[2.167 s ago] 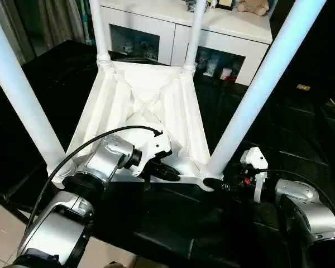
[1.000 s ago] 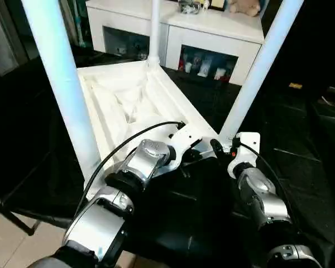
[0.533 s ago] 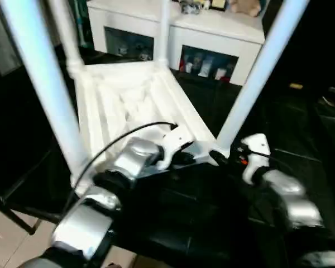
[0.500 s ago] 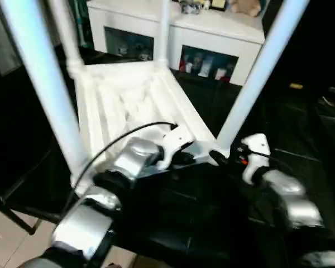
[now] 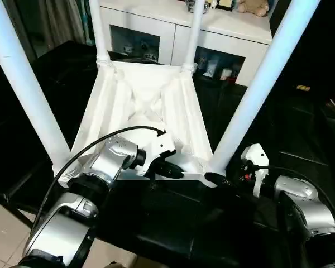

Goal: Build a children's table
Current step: Rotate leg to tighten

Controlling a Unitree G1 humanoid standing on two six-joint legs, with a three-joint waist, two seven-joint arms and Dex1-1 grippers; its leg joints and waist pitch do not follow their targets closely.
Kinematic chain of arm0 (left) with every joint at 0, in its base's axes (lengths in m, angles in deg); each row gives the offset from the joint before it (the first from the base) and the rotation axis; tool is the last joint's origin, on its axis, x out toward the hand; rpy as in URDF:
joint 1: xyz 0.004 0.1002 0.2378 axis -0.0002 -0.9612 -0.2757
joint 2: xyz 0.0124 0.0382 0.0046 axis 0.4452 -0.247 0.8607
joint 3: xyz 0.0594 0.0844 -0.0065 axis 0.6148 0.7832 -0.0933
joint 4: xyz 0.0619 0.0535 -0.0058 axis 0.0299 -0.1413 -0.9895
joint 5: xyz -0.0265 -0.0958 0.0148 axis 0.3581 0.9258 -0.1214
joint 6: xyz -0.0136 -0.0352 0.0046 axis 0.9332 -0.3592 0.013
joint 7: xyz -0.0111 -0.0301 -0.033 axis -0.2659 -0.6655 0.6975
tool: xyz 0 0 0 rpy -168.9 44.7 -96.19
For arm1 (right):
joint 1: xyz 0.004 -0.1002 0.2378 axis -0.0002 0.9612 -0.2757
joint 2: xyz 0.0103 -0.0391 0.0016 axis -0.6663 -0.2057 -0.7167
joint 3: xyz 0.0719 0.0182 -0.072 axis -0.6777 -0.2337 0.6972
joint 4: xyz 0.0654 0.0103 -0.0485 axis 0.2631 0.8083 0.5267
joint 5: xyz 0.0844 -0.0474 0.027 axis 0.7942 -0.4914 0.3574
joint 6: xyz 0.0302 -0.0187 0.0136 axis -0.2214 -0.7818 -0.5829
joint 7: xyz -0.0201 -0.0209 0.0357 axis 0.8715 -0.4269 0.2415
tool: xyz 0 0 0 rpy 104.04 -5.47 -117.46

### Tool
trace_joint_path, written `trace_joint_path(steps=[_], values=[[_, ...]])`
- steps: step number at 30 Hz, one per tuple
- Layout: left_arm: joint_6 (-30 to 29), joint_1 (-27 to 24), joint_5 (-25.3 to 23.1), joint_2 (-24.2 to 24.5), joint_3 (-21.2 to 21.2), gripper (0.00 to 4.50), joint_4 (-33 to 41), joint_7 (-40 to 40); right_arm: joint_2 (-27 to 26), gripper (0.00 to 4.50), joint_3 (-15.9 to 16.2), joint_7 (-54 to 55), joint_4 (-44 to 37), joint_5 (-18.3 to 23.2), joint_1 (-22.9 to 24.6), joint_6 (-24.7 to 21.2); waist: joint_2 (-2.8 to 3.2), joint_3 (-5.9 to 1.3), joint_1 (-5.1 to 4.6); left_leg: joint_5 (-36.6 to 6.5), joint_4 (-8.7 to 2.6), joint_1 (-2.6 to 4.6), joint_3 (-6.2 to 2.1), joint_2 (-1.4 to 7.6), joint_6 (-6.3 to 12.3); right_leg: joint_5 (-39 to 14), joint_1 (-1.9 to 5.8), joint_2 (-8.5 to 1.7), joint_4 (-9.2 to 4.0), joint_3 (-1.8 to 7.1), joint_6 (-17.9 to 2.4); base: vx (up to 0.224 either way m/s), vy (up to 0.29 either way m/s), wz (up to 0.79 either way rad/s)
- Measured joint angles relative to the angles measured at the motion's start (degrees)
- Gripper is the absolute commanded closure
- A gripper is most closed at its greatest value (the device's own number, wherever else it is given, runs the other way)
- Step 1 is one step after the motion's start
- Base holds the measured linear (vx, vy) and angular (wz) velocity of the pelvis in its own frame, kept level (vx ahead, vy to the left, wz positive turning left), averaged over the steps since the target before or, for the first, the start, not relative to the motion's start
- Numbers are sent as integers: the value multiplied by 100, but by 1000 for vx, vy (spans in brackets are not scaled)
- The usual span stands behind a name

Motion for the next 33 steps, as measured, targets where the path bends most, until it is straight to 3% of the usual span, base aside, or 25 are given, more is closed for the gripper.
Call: trace_joint_path(steps=[10,19,22,29,33], values=[[-105,-38,1,18,-3,450,114,30,-38,175,-1,-152,0,129,-1,-115,-5,3,0,0,-1,-1,1,0,0,-1,0,0,0,0,-1,0,0,0],[-190,-46,-3,-5,-44,450,110,-26,-167,185,-91,-18,69,147,5,-118,-8,3,-11,1,2,3,1,0,0,0,1,0,6,1,-2,0,0,0],[-253,28,-36,-178,-106,450,-45,-426,-434,185,-263,547,298,114,-25,21,-13,0,-36,2,12,14,1,0,-1,1,7,0,16,4,-3,0,0,0],[-500,479,-132,-1024,-324,450,-877,-2144,-1223,186,-624,2974,916,-145,-510,139,-15,-3,-159,2,23,15,-2,-3,-2,-10,5,-1,14,8,16,0,0,0],[-498,597,-168,-1295,-339,450,-1083,-2687,-1457,186,-755,3707,1060,-243,-672,161,-12,-6,-159,2,21,12,-4,-3,-1,-3,8,0,13,6,6,0,0,0]])
